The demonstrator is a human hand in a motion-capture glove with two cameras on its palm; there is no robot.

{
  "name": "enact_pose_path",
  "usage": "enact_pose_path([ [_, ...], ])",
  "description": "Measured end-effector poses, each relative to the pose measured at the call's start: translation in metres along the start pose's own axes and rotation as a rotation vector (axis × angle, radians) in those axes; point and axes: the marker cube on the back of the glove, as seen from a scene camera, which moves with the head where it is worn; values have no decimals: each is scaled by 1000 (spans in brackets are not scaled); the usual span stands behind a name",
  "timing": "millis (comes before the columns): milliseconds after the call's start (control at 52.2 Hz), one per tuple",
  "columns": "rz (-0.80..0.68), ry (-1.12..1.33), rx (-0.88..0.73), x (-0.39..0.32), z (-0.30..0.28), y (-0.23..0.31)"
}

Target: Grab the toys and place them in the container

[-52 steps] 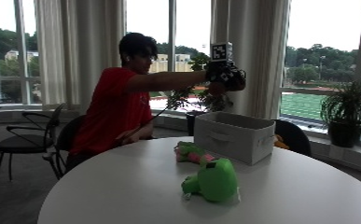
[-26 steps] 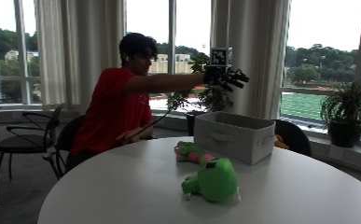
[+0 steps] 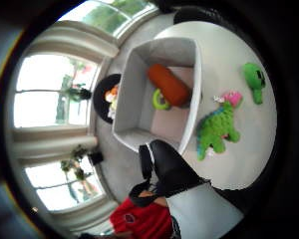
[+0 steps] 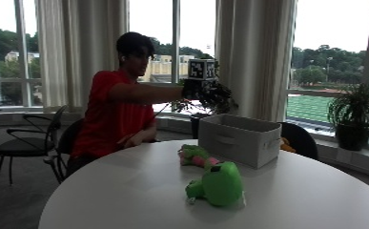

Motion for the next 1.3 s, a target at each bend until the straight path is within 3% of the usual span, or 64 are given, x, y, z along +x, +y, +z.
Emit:
enact_pose_path([
  [345, 72, -6, -102, 50, 88, 36],
  [594, 93, -29, -150, 71, 142, 31],
  [978, 97, 38, -326, 36, 230, 39],
  [1304, 87, 94, -394, 41, 234, 38],
])
